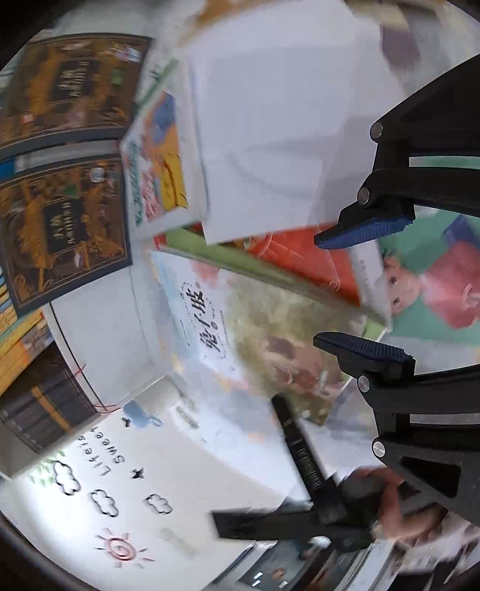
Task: Organize books
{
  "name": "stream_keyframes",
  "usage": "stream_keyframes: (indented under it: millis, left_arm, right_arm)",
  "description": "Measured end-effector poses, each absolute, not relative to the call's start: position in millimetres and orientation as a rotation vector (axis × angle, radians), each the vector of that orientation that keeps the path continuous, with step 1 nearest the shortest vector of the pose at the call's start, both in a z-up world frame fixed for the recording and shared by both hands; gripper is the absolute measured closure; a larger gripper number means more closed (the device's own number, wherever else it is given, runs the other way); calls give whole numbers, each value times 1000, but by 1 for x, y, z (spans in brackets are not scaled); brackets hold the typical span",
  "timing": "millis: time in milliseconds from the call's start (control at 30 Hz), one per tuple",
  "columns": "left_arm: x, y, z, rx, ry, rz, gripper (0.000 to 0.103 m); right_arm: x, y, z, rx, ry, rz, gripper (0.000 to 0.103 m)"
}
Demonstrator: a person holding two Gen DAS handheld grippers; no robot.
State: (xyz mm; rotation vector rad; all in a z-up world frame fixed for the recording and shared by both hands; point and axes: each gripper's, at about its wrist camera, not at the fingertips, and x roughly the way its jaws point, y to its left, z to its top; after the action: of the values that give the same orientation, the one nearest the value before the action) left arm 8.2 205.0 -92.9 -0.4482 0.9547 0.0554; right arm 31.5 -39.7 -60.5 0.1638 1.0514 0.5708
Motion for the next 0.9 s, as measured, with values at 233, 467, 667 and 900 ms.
stream_keyframes:
  millis: [233, 467, 667, 900]
  left_arm:
    - [11, 195, -91, -411, 974, 9, 57]
    - [11, 196, -90, -419, 993, -10, 57]
    - [1, 185, -80, -356, 1055, 4, 57]
    - [-4, 156, -77, -216, 1121, 34, 39]
  right_arm:
    - [35, -21, -67, 189, 1077, 680, 57]
    - [37, -20, -68, 164, 1067, 653, 56]
    - [27, -8, -60, 15, 1073, 584, 56]
    - [-1, 20, -53, -281, 1031, 479, 52]
